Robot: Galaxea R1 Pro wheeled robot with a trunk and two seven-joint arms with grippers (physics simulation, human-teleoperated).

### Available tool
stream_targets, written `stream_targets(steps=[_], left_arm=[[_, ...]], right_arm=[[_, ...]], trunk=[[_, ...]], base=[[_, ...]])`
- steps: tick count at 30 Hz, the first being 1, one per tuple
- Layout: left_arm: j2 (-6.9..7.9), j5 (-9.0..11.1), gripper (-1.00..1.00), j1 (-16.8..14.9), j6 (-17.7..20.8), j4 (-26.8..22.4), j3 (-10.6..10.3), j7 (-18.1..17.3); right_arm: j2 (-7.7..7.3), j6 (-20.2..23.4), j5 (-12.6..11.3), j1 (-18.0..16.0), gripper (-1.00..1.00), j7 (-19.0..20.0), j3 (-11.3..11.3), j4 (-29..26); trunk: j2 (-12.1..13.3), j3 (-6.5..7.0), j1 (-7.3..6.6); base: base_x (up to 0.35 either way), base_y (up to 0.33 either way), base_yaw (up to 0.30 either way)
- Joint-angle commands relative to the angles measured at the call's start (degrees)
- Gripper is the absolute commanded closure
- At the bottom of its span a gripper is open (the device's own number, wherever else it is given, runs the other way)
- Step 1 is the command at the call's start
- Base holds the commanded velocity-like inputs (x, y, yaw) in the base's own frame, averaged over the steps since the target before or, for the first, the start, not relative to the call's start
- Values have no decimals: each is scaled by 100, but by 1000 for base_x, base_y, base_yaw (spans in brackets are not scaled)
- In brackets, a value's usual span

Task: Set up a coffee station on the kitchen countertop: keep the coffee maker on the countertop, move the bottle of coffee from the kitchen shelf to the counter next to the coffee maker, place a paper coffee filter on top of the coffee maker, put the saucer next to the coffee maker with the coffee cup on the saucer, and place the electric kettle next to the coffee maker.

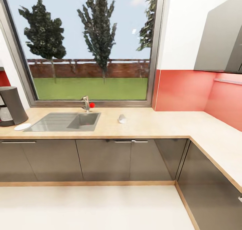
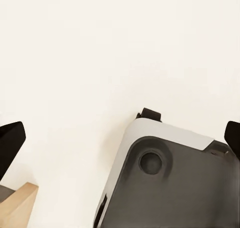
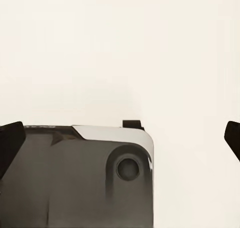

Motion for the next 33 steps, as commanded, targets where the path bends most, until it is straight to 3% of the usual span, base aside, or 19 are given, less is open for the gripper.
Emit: stream_targets(steps=[1, 21, 26, 30, 33], left_arm=[[-2, 56, -100, -5, -20, 3, -5, 3], [10, 70, -100, 13, -17, 186, 14, 46], [26, 64, -100, 16, -17, 420, 17, 39], [35, 63, -100, 19, -23, 465, 16, 32], [31, 63, -100, 21, -25, 468, 15, 30]], right_arm=[[1, -13, -1, -1, -100, 5, -4, -3], [-3, 55, 28, -4, -100, -22, -7, -155], [1, 319, 35, -41, -100, -24, 0, -1188], [3, 1177, 35, -120, -100, -29, 1, -2338], [21, 1652, 27, -518, -100, -30, 1, -2947]], trunk=[[35, 10, -21], [837, 369, -461], [1037, 459, -570], [1198, 531, -658], [1318, 585, -724]], base=[[0, 0, 0], [0, 0, 0], [0, 0, 0], [0, 0, 0], [0, 0, 0]])
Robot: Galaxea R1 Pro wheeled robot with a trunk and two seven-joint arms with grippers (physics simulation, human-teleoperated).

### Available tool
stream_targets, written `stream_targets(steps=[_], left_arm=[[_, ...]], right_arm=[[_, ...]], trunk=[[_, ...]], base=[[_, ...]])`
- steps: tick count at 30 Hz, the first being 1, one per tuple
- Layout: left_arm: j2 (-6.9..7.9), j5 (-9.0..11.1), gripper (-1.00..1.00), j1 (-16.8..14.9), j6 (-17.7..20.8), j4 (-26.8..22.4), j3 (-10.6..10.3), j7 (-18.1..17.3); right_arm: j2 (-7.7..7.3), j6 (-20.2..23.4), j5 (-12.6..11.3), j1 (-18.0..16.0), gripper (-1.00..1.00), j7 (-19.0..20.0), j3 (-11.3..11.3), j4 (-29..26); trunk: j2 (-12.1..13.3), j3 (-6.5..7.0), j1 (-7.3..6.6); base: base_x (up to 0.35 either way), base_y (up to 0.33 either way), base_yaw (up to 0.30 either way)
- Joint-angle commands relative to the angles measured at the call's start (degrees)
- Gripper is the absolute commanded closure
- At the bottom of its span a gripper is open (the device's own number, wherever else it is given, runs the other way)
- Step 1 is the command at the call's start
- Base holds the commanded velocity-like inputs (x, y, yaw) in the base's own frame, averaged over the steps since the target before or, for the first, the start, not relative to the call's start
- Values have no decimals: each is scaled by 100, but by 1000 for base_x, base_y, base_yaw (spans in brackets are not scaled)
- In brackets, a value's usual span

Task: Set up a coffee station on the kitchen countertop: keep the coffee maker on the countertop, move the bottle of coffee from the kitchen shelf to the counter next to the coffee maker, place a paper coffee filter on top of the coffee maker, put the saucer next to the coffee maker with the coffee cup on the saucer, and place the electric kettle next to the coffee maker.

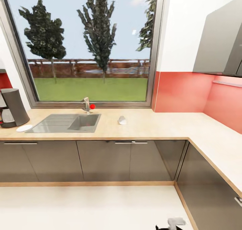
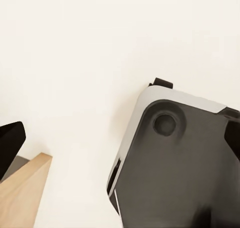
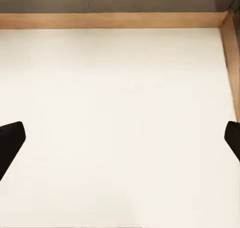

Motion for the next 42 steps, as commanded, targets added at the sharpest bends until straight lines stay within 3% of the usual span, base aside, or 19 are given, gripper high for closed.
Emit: stream_targets(steps=[1, 2, 4, 10, 11, 14, 18, 42], left_arm=[[-2, 52, -100, -5, -22, 3, 8, -1], [-2, 52, -100, -5, -22, 3, 8, -2], [-3, 52, -100, -3, -23, 4, 5, -2], [-4, 45, -100, -7, -23, 4, 1, -9], [-4, 44, -100, -6, -23, 4, -2, -10], [-12, 38, -100, -8, -21, 4, -6, -10], [11, 43, -100, -9, -14, 4, 14, 2], [59, 52, -100, 0, -40, 504, 2, -10]], right_arm=[[15, 208, -16, -272, -100, 2, -2, -155], [24, 291, -25, -418, -100, 1, -2, -202], [51, 634, -51, -1136, -100, 1, -2, -312], [126, 1480, -69, -2760, -100, -5, -2, -378], [211, 1833, -64, -3341, -100, -7, -2, -381], [256, 2197, -62, -3783, -100, -2, 1, -389], [263, 2318, -63, -3939, -100, 40, 18, -421], [257, 2321, -61, -3880, -100, 54, 16, -372]], trunk=[[30, 5, -20], [70, 23, -42], [70, 23, -42], [70, 23, -42], [70, 23, -42], [70, 23, -42], [70, 23, -42], [70, -3, -42]], base=[[0, 0, 0], [0, 0, 0], [0, 0, 0], [0, 0, 0], [0, 0, 0], [0, 0, 0], [106, 0, 0], [340, 0, 24]])
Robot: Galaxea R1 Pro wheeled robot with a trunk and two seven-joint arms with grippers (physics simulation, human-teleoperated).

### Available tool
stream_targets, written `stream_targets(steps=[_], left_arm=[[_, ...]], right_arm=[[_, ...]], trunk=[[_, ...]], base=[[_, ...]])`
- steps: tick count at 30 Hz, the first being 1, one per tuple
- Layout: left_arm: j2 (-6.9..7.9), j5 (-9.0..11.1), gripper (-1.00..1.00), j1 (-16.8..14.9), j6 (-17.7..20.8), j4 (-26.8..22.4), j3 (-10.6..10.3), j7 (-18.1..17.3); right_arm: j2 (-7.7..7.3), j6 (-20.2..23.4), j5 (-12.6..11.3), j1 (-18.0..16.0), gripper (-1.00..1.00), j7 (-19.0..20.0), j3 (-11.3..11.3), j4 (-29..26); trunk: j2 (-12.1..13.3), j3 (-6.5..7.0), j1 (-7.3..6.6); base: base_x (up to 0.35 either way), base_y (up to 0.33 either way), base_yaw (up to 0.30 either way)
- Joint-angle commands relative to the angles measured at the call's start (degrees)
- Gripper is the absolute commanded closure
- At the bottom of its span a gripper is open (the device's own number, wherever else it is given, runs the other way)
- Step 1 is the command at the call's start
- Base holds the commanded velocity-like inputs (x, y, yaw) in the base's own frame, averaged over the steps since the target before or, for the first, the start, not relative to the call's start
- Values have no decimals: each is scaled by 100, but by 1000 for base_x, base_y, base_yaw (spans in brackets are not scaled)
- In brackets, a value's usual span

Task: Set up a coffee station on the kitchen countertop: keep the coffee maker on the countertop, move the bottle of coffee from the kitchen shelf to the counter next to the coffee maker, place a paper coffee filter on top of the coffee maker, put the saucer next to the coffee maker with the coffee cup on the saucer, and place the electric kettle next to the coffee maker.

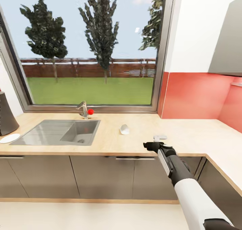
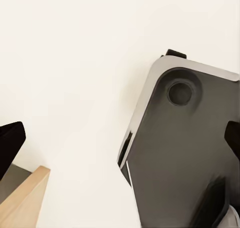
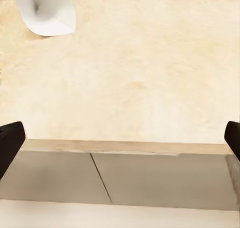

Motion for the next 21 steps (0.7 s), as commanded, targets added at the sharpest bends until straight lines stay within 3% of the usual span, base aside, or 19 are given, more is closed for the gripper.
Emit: stream_targets(steps=[1, 12, 16, 21], left_arm=[[-2, 2, -100, -6, -22, 6, 43, 1], [-3, -4, -100, -6, -31, 7, 43, 1], [-3, -5, -100, -6, -31, 7, 43, 1], [-3, -13, -100, -6, -32, 7, 43, 1]], right_arm=[[0, 31, -3, -3, -100, 7, 0, -9], [-2, 25, 1, 0, -100, 9, 0, -9], [5, -428, 36, 10, -100, 21, 14, -2], [7, -620, 32, 14, -100, 24, 17, 17]], trunk=[[-11, -18, 6], [-11, -79, 6], [-11, -80, 6], [-11, -80, 6]], base=[[343, 0, 168], [343, 0, 134], [343, 0, 2], [261, 0, 0]])
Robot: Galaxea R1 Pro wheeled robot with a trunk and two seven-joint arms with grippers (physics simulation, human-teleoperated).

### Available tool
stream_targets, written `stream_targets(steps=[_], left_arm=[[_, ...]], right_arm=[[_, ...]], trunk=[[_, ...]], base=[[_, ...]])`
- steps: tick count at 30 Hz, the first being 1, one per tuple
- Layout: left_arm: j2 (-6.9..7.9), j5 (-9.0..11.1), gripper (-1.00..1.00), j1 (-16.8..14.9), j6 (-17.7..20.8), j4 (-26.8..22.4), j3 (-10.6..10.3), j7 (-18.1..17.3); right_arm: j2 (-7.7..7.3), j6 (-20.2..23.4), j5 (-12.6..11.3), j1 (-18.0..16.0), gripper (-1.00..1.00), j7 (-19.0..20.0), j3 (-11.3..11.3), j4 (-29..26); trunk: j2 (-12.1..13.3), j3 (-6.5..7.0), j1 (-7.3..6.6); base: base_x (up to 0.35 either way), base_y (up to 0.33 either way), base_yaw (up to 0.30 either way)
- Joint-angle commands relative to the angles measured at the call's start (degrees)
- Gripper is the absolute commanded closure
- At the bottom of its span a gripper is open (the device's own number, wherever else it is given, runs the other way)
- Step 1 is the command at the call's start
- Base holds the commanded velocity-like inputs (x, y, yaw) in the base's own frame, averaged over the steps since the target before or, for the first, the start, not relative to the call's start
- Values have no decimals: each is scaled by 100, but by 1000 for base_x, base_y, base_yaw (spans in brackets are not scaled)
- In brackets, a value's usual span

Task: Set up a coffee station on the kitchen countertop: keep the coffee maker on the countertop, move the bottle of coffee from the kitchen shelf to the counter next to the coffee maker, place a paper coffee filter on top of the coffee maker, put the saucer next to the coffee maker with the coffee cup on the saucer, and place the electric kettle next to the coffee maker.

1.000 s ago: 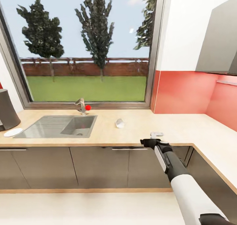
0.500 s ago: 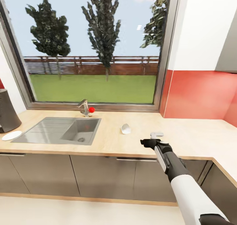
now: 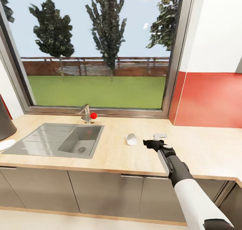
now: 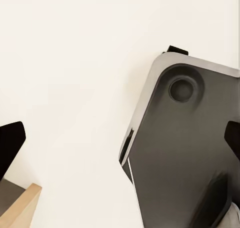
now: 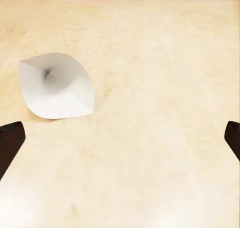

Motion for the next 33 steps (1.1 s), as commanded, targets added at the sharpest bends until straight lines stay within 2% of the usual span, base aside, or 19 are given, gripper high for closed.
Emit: stream_targets(steps=[1, 7, 12, 17, 33], left_arm=[[-1, 5, -100, -5, -21, 4, 43, 0], [-1, 3, -100, -5, -21, 4, 45, -1], [-1, 3, -100, -5, -21, 4, 43, 0], [-14, 3, -100, -5, -21, 4, 43, 0], [-27, -12, -100, -5, -19, -5, 35, -8]], right_arm=[[1, -5, 5, -4, -100, 9, 3, 19], [6, -90, 6, -4, -100, 9, 8, 142], [7, -90, -7, -4, -100, 9, 9, 187], [8, -92, 9, -4, -100, 9, 9, 495], [8, -92, 5, -4, -100, 9, 9, 528]], trunk=[[-12, -13, 5], [-12, -13, 5], [-12, -13, 5], [-12, -13, 5], [-12, -23, 5]], base=[[82, 0, 0], [67, 42, 0], [185, 223, 0], [81, 251, 0], [43, 82, 61]])
